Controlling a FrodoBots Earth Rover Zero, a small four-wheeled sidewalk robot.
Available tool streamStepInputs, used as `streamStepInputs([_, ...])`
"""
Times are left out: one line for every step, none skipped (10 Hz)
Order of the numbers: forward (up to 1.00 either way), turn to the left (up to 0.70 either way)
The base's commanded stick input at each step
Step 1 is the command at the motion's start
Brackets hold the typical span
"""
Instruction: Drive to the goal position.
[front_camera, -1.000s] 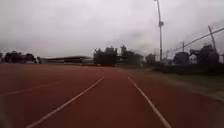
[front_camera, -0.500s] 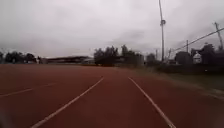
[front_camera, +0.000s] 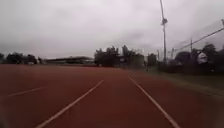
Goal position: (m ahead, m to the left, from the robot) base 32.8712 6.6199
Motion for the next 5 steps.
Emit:
streamStepInputs([0.70, -0.35])
streamStepInputs([0.70, -0.35])
streamStepInputs([0.70, -0.35])
streamStepInputs([0.70, -0.35])
streamStepInputs([0.70, -0.21])
